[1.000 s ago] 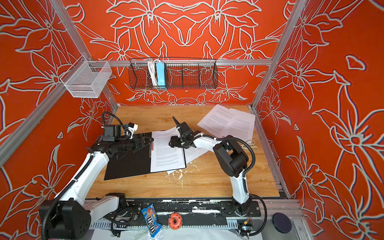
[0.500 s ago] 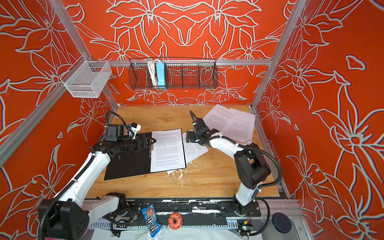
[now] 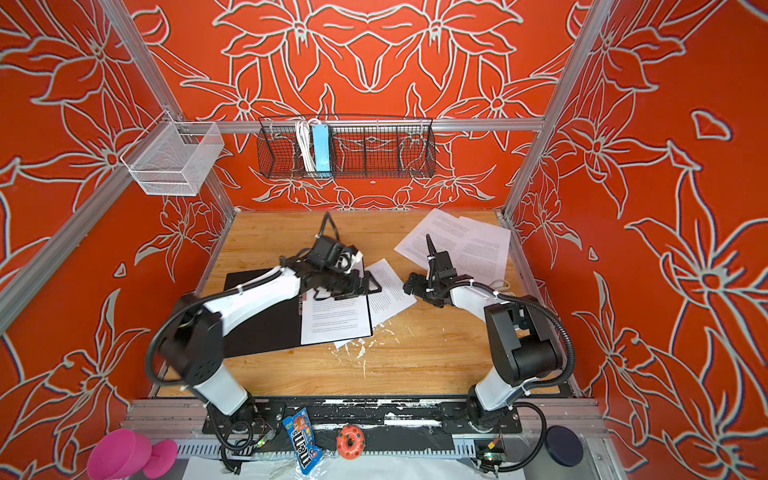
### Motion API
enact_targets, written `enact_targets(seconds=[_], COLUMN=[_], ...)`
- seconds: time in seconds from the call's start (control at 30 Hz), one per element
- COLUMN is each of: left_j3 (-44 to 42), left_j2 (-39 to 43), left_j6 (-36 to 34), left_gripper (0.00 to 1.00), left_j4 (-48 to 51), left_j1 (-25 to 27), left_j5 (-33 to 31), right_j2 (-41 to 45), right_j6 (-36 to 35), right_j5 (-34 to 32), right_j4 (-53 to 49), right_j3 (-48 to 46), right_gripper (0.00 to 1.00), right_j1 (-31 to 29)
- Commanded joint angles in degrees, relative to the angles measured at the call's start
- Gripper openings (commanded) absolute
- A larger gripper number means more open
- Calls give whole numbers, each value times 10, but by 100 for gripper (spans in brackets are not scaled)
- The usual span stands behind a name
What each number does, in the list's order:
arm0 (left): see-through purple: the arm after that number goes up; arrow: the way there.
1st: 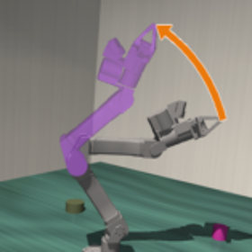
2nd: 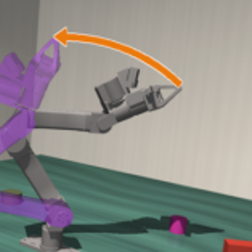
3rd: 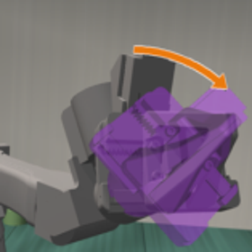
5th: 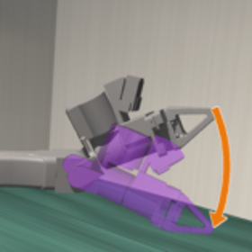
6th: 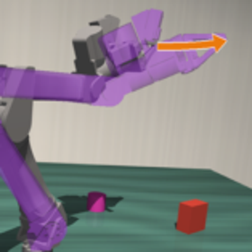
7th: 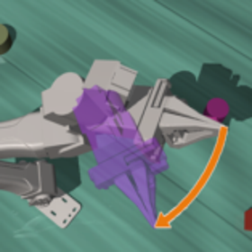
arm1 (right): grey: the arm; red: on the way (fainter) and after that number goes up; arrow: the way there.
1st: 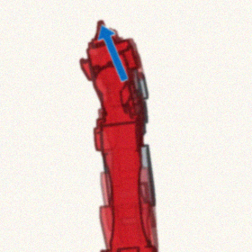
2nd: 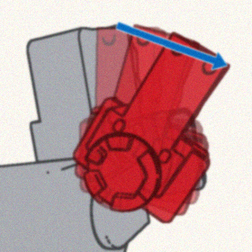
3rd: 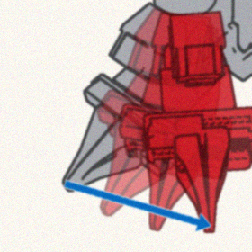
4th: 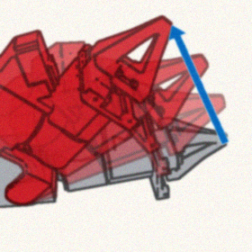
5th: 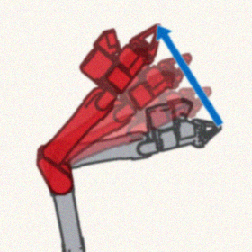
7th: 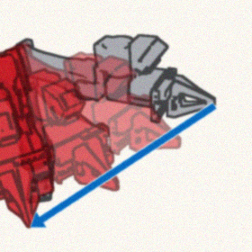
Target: Put the files into the folder
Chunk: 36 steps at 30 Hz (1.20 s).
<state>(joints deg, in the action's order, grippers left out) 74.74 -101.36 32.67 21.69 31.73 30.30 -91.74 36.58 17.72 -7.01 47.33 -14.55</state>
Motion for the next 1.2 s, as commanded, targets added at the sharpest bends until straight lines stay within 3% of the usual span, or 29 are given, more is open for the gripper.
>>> enact_targets(seconds=[0.0,0.2,0.33,1.17], left_j3=[83,223,271,259], left_j2=[-72,-205,-254,-323], left_j6=[28,22,16,9], left_gripper=[98,98,98,98], left_j4=[11,72,102,118], left_j1=[2,1,0,-17], left_j5=[4,17,18,12], right_j2=[6,20,22,-15], right_j6=[35,54,61,146], right_j5=[41,51,68,107], right_j4=[29,41,51,178], right_j3=[-23,-54,-65,-63], right_gripper=[91,90,90,88], right_j1=[8,8,6,-40])
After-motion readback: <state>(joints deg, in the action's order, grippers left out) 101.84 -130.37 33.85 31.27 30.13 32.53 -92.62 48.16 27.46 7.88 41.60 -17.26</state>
